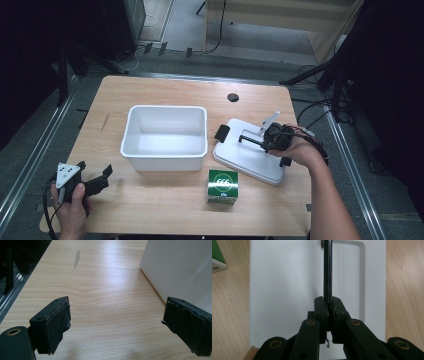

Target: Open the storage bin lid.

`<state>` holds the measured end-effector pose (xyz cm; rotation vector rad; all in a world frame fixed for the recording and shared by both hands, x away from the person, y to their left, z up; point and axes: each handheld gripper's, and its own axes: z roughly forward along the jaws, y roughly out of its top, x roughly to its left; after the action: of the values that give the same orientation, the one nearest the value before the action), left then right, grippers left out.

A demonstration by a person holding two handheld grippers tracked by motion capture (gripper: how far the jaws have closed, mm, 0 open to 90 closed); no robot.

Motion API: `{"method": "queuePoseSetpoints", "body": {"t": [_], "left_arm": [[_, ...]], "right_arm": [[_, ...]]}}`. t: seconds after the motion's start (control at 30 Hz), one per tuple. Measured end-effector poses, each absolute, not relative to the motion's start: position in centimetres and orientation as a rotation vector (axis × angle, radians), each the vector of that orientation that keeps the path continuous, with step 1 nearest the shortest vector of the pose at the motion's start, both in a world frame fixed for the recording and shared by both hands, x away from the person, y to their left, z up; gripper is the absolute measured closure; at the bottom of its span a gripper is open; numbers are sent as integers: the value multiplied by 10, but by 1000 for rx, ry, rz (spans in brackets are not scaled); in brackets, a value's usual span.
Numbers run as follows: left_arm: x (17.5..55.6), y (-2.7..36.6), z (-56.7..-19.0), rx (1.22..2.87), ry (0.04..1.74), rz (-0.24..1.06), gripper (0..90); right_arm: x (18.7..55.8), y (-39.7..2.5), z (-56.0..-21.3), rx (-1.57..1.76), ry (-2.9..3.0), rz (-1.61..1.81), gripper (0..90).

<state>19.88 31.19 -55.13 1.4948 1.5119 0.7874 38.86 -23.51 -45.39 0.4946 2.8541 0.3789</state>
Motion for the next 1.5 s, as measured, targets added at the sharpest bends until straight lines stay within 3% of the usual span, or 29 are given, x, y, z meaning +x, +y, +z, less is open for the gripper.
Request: {"method": "queuePoseSetpoints", "body": {"t": [0.33,0.53,0.57,0.63,0.83,1.5], "left_arm": [[199,311,-551,1491,1521,793,80],[199,311,-551,1498,1516,793,80],[199,311,-551,1497,1516,794,80],[199,311,-551,1497,1519,794,80],[198,312,-551,1494,1517,793,80],[199,312,-551,1497,1518,791,80]], "right_arm": [[383,-236,-459,524,2849,408,845],[375,-233,-447,570,2830,472,436],[375,-233,-447,570,2830,472,436],[372,-232,-442,581,2844,492,349],[360,-224,-431,604,2845,495,1],[295,-191,-426,409,2910,476,0]]}}
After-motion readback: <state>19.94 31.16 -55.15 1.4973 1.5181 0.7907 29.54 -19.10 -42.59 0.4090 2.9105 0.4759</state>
